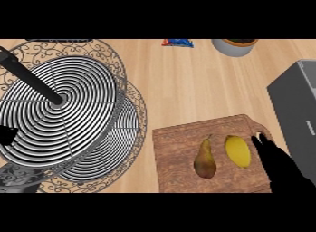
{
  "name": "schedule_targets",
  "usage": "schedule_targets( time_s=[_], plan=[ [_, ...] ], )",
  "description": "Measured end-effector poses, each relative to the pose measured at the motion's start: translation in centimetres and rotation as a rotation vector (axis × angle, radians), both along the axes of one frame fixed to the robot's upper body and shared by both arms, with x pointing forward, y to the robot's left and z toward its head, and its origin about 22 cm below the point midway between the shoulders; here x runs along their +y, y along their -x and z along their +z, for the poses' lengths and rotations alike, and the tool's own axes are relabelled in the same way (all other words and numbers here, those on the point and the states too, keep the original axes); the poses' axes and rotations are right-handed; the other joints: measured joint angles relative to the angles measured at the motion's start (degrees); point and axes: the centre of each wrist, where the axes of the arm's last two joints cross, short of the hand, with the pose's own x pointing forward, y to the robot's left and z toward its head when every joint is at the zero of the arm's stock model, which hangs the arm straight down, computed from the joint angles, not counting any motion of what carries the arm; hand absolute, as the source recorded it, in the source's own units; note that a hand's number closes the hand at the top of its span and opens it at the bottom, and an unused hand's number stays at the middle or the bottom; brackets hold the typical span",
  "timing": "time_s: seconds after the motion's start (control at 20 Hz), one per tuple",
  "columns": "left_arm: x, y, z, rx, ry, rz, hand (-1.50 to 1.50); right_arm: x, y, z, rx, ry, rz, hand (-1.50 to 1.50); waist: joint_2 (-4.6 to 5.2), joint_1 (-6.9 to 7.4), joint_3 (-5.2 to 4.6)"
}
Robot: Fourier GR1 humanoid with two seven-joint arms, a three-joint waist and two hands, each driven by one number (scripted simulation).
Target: Pick the lemon from the cutting board and place it in the cardboard box
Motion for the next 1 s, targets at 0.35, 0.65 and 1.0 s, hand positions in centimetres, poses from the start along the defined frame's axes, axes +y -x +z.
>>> schedule_targets(
  time_s=[0.35, 0.65, 1.0],
  plan=[
    [-0.6, 0.1, -0.2, 0.008, 0.009, -0.004, 0.00, 1.2, -1.7, -1.8, 0.065, 0.026, -0.045, -1.50, 0.05, 0.56, 0.09],
    [-0.9, 0.0, -0.5, 0.017, 0.026, 0.005, 0.00, 1.3, -3.4, -3.1, 0.087, 0.043, -0.073, -1.50, 0.20, 0.53, 0.05],
    [-0.9, -0.3, -0.6, 0.020, 0.029, -0.007, 0.00, 1.4, -4.7, -3.7, 0.068, 0.054, -0.065, -1.50, 0.25, 0.41, -0.12]
  ],
)
